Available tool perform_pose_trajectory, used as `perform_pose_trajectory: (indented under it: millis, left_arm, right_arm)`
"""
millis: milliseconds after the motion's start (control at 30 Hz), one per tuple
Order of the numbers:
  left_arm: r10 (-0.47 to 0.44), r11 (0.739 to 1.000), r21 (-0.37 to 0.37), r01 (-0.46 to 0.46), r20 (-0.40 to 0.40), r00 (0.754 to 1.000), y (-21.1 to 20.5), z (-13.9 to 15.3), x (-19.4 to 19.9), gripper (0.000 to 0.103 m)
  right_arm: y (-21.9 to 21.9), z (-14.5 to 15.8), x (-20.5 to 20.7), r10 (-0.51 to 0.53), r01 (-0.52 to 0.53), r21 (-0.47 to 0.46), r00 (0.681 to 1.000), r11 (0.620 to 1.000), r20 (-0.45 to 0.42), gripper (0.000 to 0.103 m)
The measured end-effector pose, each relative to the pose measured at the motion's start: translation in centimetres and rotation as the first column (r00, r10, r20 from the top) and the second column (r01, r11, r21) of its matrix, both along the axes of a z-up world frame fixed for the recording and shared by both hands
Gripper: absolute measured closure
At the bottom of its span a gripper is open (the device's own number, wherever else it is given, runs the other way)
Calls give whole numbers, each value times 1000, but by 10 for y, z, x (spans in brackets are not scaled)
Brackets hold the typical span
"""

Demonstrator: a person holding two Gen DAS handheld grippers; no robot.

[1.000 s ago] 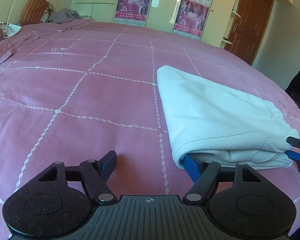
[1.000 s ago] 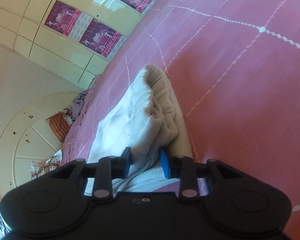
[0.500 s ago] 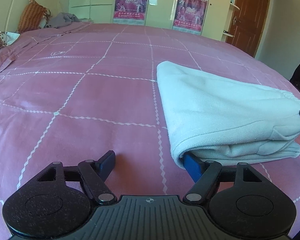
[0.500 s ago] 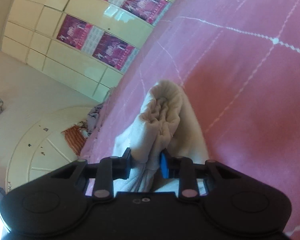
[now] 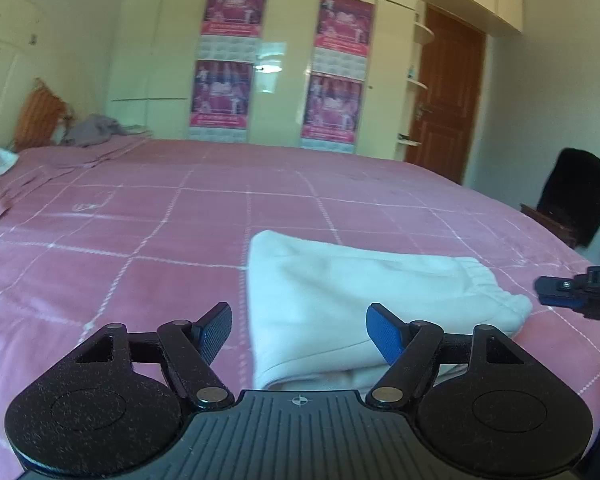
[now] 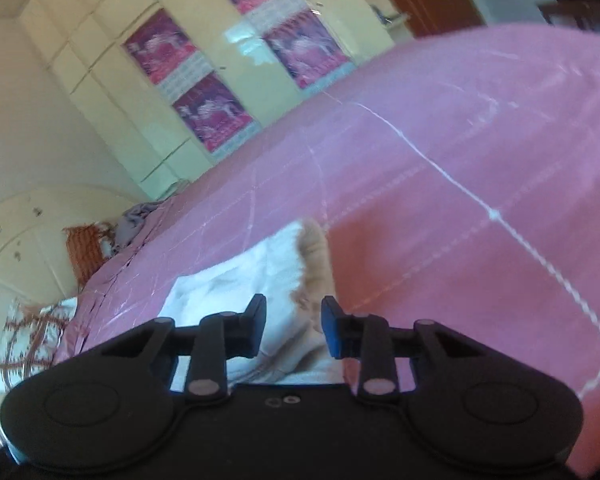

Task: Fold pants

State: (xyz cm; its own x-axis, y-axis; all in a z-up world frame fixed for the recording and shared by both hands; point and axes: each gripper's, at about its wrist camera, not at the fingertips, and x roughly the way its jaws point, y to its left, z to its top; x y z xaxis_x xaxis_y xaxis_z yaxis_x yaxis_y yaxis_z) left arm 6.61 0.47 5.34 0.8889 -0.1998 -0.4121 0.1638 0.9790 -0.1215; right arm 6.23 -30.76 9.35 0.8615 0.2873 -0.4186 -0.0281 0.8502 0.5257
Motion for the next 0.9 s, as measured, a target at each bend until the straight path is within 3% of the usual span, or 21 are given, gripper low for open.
perform_pose_trajectory:
  millis: [67, 133, 233, 333, 400, 433, 533, 567, 600, 667, 733, 800, 833, 900]
  left_arm:
    - [-57, 998, 7, 57, -4, 998, -22, -2, 17, 29]
    - [-90, 994, 65, 91, -13, 996, -44, -14, 29, 29]
    - [-100, 989, 97, 112, -123, 987, -59, -45, 45, 28]
    - [-88, 993, 65, 94, -94, 992, -52, -30, 36, 28]
    - [-69, 996, 53, 69, -14, 998, -46, -17, 25, 29]
    - [-67, 996, 54, 68, -12, 998, -43, -15, 24, 28]
    - [-45, 995, 79, 57, -146, 988, -38, -34, 44, 28]
    - [-52, 995, 79, 68, -182, 982, -34, -39, 54, 27]
    - [-51, 995, 70, 65, -181, 982, -31, -36, 56, 27]
    - [-45, 996, 63, 57, -173, 984, -29, -25, 60, 28]
    - [-56, 996, 65, 64, -111, 992, -27, -13, 60, 28]
    - [-78, 993, 81, 86, -107, 991, -27, -9, 70, 28]
    - [-80, 991, 93, 92, -124, 989, -28, -12, 76, 28]
    - [-101, 984, 116, 133, -245, 964, -30, -31, 95, 27]
  right_arm:
    - [23, 8, 7, 102, -97, -106, 994, 990, 42, 84]
    - [48, 7, 13, 202, -188, -197, 978, 962, 55, 88]
    - [72, -12, 25, 223, -236, -354, 972, 905, -78, 95]
    - [62, -15, 26, 212, -235, -280, 971, 931, -109, 102]
    - [59, -8, 23, 205, -219, -254, 975, 942, -81, 101]
    - [59, -4, 18, 203, -209, -250, 978, 945, -51, 97]
    - [64, -2, 14, 200, -194, -282, 980, 940, -9, 90]
    - [67, -8, 20, 194, -198, -303, 980, 932, -42, 96]
    - [70, -16, 29, 190, -209, -325, 978, 922, -89, 99]
    - [71, -16, 30, 188, -210, -337, 977, 918, -98, 99]
    - [69, -4, 29, 196, -207, -332, 978, 920, -68, 96]
    - [65, 7, 31, 188, -183, -346, 982, 920, -19, 90]
    - [65, 11, 36, 187, -181, -355, 982, 917, -16, 88]
    - [67, 6, 54, 173, -187, -387, 982, 903, -72, 89]
